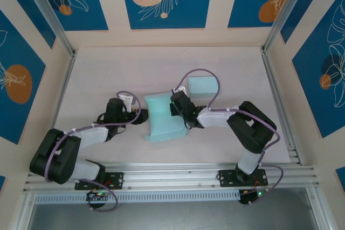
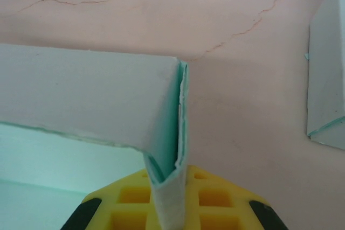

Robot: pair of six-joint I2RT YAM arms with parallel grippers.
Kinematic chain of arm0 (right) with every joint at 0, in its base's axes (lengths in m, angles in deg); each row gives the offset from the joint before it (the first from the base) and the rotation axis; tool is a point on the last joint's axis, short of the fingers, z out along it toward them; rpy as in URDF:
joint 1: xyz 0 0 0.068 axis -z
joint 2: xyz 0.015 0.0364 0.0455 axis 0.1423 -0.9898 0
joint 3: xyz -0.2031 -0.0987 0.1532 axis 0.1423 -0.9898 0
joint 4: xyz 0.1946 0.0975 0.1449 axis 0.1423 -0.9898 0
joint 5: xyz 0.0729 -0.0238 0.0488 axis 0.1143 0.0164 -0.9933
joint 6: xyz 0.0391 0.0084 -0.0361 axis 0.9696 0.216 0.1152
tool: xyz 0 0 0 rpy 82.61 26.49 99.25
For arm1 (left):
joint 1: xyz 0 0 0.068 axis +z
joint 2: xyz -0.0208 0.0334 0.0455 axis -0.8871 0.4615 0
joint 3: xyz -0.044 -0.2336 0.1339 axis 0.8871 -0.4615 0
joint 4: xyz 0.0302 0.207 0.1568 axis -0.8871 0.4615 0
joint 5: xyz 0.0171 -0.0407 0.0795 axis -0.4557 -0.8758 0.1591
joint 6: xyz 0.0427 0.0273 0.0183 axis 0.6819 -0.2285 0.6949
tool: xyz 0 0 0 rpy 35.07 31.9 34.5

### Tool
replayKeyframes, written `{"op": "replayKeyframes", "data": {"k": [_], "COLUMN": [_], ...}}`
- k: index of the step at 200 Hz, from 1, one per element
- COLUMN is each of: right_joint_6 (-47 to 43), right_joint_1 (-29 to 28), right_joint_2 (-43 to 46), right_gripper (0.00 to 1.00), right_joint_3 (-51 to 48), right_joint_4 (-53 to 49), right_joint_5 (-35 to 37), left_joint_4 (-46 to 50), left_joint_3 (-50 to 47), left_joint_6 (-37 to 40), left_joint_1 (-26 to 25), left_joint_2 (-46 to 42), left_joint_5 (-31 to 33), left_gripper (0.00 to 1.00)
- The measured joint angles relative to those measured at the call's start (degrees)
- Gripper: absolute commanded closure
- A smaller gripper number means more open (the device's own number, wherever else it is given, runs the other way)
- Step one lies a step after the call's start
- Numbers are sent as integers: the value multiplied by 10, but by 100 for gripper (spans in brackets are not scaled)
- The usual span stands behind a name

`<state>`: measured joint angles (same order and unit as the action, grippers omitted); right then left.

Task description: Fold the paper box

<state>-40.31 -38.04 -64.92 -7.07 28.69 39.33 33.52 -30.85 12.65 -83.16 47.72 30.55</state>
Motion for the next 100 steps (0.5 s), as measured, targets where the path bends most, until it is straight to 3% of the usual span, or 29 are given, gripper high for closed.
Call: {"op": "replayKeyframes", "data": {"k": [29,100], "right_joint_6": [7,-8], "right_joint_1": [-2,-22], "right_joint_2": [-3,-3], "right_gripper": [100,100], "right_joint_3": [6,-10], "right_joint_4": [-10,21], "right_joint_5": [14,25], "left_joint_4": [14,56], "left_joint_3": [7,24], "left_joint_6": [0,-37], "left_joint_1": [0,11], "left_joint_2": [-2,-33], "left_joint_5": [11,43], "left_gripper": [26,26]}}
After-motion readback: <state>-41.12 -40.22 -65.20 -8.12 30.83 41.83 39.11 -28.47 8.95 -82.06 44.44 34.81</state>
